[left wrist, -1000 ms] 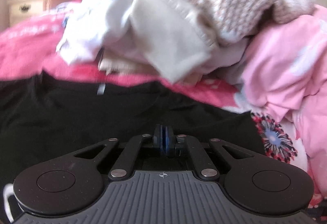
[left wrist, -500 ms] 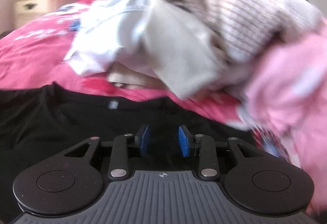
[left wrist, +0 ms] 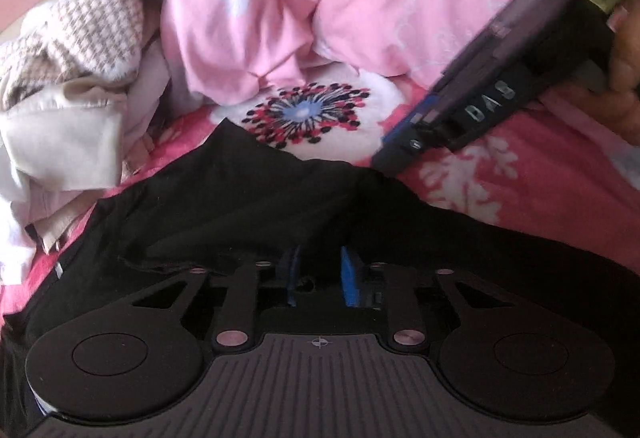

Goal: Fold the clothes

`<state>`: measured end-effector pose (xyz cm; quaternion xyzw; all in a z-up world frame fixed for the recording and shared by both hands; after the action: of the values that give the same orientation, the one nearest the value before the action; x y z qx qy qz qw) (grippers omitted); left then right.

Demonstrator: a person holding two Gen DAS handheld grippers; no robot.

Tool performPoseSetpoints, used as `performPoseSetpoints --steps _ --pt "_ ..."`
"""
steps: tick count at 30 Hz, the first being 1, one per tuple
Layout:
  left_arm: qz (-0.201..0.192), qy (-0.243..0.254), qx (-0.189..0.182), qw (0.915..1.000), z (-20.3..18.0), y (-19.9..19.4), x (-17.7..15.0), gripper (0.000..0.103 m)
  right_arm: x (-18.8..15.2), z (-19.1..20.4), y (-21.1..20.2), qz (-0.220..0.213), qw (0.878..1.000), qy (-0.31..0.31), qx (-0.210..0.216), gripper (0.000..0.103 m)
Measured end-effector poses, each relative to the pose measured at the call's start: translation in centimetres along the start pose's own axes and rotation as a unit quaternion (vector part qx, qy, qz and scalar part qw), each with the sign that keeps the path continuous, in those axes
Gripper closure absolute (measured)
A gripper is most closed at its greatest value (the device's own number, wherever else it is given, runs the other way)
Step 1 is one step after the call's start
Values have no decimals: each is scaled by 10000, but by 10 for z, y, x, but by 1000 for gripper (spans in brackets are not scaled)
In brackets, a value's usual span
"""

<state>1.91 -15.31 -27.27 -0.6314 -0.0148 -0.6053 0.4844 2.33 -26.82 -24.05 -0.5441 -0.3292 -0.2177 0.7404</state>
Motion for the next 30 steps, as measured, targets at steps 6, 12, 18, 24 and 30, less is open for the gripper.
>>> performPoseSetpoints --steps 6,12,18,24,30 --pt "23 -145 -182 9997 4 -8 4 102 -2 -4 2 35 9999 -33 -99 84" --pt "133 -133 -418 9990 0 -11 -2 102 1 -9 1 -45 9998 -45 -183 85" --pt "208 -249 -566 9979 -1 -12 -3 97 18 -10 2 -247 9995 -5 -171 85" --pt "357 -390 -626 9966 1 -11 -8 93 20 16 18 -76 9992 -254 309 85" --pt "352 -485 -600 9964 3 -22 -10 92 -3 7 9 439 9978 -473 175 85"
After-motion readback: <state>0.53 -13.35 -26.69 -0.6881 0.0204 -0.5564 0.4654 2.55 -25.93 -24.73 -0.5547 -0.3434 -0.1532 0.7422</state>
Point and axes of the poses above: each gripper's, at about its wrist camera, not at the fingertips, and y roughly the way its jaws point, z to its left, x to its top, the point moved 9 cm from there along y, roughly the way its jaws point, and after that the axes turned 8 degrees about -z, right-handed, at the moved point
